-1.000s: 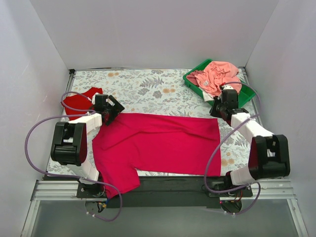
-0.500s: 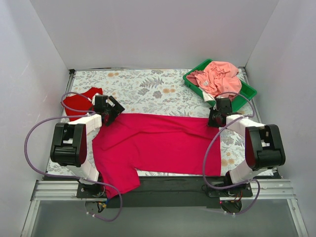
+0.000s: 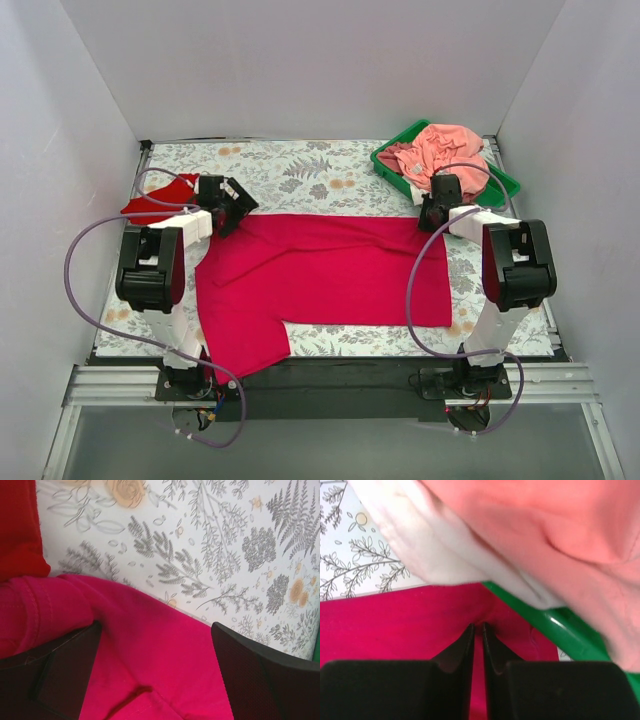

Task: Fold and stack the t-shirts
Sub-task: Fold the tshirt

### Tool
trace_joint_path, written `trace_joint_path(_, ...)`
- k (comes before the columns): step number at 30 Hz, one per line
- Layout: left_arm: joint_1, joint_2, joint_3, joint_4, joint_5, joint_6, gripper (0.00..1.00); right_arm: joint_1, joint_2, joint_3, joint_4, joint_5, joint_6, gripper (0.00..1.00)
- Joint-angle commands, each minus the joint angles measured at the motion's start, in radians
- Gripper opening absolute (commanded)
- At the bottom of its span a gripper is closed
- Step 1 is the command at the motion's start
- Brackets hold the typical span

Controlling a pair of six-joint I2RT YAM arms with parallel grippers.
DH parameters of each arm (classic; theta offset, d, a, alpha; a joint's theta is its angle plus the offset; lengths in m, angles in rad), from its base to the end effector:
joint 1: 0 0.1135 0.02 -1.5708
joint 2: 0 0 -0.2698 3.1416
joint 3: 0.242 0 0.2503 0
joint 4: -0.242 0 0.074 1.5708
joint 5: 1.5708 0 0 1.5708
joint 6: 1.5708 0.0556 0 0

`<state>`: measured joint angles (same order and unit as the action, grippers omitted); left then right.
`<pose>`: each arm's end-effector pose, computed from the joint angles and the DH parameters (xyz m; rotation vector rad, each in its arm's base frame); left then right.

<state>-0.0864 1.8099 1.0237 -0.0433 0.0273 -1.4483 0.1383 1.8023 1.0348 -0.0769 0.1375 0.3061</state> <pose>0.3840 -0.0348 0.1505 -1.5855 1.9782 -0.7089 0.3815 0.0454 0.1540 0.2642 2.3905 0.0399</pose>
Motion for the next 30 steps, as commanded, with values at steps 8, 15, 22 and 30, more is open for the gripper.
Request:
trace_joint_path(8, -0.006, 0.051, 0.131, -0.118, 0.017, 0.074, 0.92, -0.011, 0.011, 0.119, -0.113, -0.019, -0.077, 0.19)
trace_joint_path(15, -0.084, -0.136, 0.105, -0.282, -0.203, 0.077, 0.92, 0.033, -0.222, 0.033, -0.115, -0.119, -0.094, 0.23)
trace_joint_path(22, -0.085, -0.225, 0.009, -0.319, -0.268, 0.077, 0.92, 0.052, -0.553, -0.283, -0.081, -0.125, -0.003, 0.31)
trace_joint_path(30, -0.073, -0.144, 0.061, -0.336, -0.374, 0.08, 0.92, 0.05, -0.886, -0.507, -0.073, 0.081, 0.12, 0.98)
